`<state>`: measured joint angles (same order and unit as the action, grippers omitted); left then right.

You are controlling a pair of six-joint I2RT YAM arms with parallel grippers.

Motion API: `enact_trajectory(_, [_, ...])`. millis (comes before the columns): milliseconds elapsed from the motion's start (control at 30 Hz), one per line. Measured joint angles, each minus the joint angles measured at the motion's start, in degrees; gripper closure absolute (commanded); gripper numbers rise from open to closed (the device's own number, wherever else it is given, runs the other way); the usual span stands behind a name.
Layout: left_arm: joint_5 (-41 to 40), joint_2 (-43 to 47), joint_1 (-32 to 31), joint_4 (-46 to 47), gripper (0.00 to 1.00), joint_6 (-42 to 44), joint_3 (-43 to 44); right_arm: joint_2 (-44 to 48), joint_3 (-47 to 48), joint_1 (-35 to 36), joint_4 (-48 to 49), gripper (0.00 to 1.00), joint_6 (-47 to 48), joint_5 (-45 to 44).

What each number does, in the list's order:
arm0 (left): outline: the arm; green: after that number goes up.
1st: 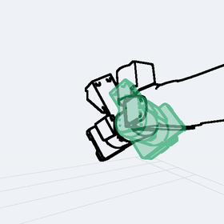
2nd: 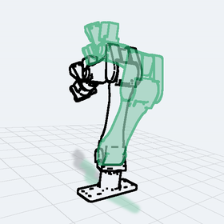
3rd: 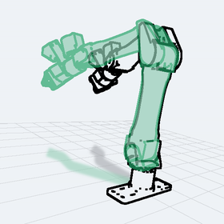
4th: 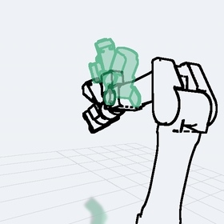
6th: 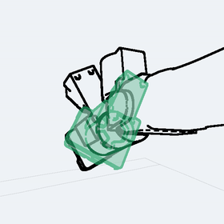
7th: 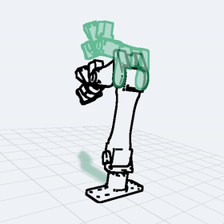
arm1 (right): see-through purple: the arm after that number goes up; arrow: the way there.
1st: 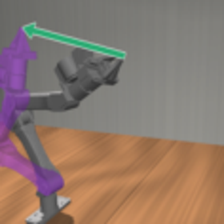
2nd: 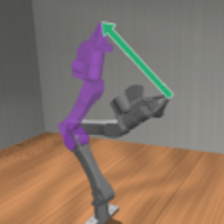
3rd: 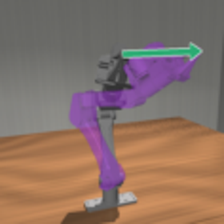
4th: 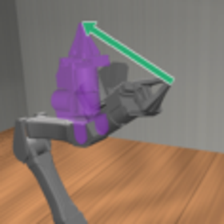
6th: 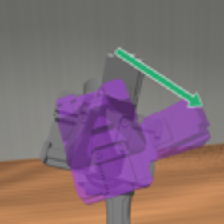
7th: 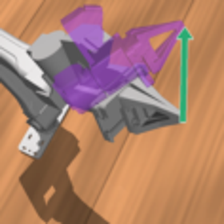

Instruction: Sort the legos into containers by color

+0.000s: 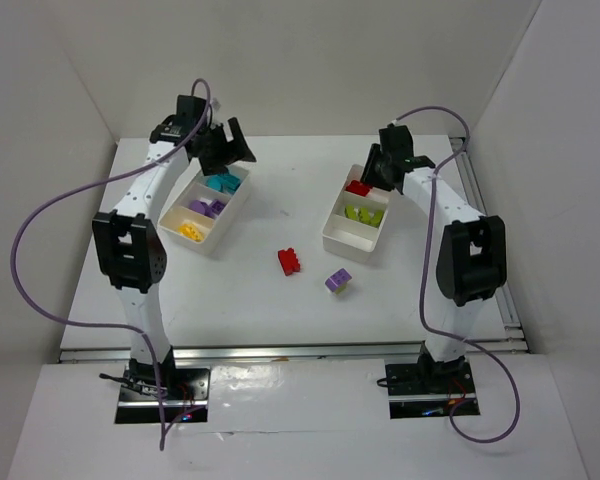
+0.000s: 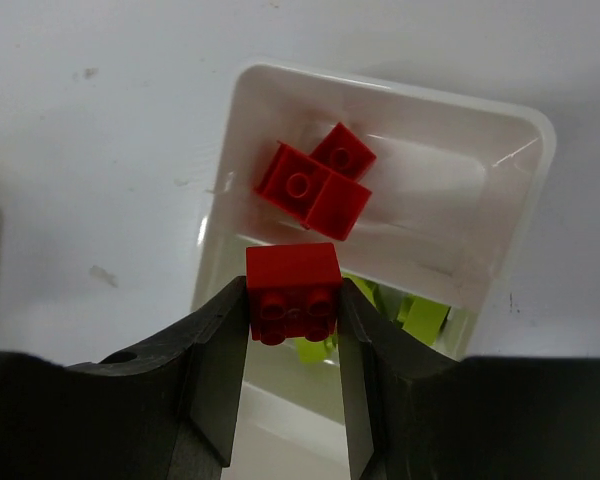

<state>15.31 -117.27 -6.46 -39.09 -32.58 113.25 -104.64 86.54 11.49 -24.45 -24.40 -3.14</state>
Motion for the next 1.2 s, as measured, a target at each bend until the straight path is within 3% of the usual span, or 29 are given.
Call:
enact_trajectory(167, [-0.22,7.23,-7.8,-1.53,0.05,2.62,-0.81,-4.46,2.47,-0.42,0.02,0.78,-0.02,-3.61])
enact_trajectory(233, [-0.63,9.33,-11.08,-2.1,0.05,2.84,-2.47,-5.73,3.76,-0.5,0.39,0.68,0.0,-4.66])
enact_trajectory(367, [-2.12,10.32,-16.22,-3.72,0.05,2.8,-6.4,-7.5,5.42,-0.5,0.52,0.35,-0.04,-6.58])
enact_trajectory(467, [-4.37,9.66,-18.71,-6.34,0.03,2.64,-8.98,-7.67,5.53,-0.5,0.59,0.26,0.04,-7.5])
enact_trajectory(567, [-6.4,9.05,-20.44,-7.67,0.08,2.47,-10.23,-7.74,6.43,-0.5,0.46,0.25,0.09,-8.07])
enact_trajectory(700, [-8.35,9.01,-21.22,-8.5,0.12,2.21,-11.93,-6.78,6.01,-0.22,0.92,0.32,0.81,-8.46])
enact_trajectory(833, [-11.13,9.35,-20.04,-9.05,0.12,2.14,-12.41,-0.44,0.85,2.36,1.22,0.3,4.48,-6.75])
enact_trajectory(1000, [-15.72,13.22,-13.79,-10.69,0.1,0.96,-12.39,7.28,-1.95,15.85,1.29,0.18,9.99,-2.51])
enact_trajectory(1133, [-19.34,17.73,-7.89,-11.63,0.1,-0.61,-12.39,7.37,-2.78,27.93,1.03,0.18,11.85,0.72])
enact_trajectory(1200, [-20.44,19.82,-5.92,-11.93,0.1,-0.92,-12.39,5.7,-2.95,30.62,0.66,0.18,11.87,1.46])
